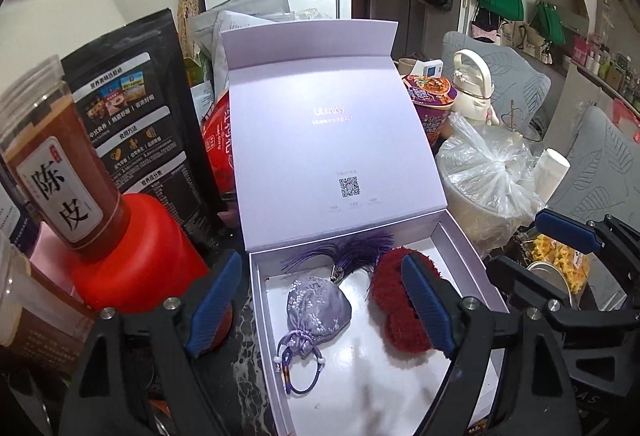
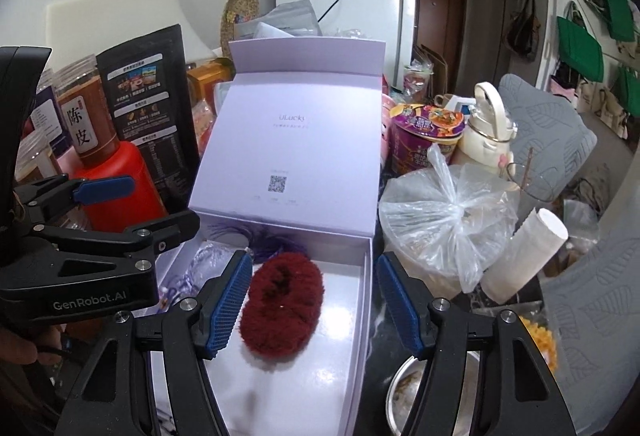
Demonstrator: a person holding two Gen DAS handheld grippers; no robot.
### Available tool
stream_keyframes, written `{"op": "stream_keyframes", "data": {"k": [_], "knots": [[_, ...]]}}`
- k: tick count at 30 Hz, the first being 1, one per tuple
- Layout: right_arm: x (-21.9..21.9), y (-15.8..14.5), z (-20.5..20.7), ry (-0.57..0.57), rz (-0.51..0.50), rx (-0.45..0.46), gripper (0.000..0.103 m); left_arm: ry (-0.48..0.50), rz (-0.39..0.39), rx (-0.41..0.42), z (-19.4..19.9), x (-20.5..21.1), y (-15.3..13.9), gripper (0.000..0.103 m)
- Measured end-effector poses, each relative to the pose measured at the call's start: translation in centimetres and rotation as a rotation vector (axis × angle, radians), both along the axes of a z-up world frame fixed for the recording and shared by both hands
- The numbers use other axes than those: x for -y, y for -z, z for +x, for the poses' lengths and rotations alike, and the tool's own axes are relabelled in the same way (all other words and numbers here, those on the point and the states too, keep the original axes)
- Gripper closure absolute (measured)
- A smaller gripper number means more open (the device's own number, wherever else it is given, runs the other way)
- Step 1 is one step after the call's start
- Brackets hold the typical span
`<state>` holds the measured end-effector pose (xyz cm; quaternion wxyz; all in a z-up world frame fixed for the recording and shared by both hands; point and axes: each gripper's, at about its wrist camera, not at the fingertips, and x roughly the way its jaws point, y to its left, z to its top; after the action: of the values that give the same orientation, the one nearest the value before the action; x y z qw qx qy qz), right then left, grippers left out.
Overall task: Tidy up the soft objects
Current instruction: 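Lower both items into the box and open both tools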
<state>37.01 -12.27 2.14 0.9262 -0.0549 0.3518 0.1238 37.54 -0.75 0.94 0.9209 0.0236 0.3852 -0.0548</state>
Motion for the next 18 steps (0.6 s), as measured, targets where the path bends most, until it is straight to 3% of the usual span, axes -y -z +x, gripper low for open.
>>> {"op": "stream_keyframes", "data": {"k": [18], "knots": [[0.4, -5.4, -5.2, 0.012, 0.004, 0.112, 0.037, 0.011, -0.006, 0.113, -4.8, 0.2, -5.8, 0.020]]}}
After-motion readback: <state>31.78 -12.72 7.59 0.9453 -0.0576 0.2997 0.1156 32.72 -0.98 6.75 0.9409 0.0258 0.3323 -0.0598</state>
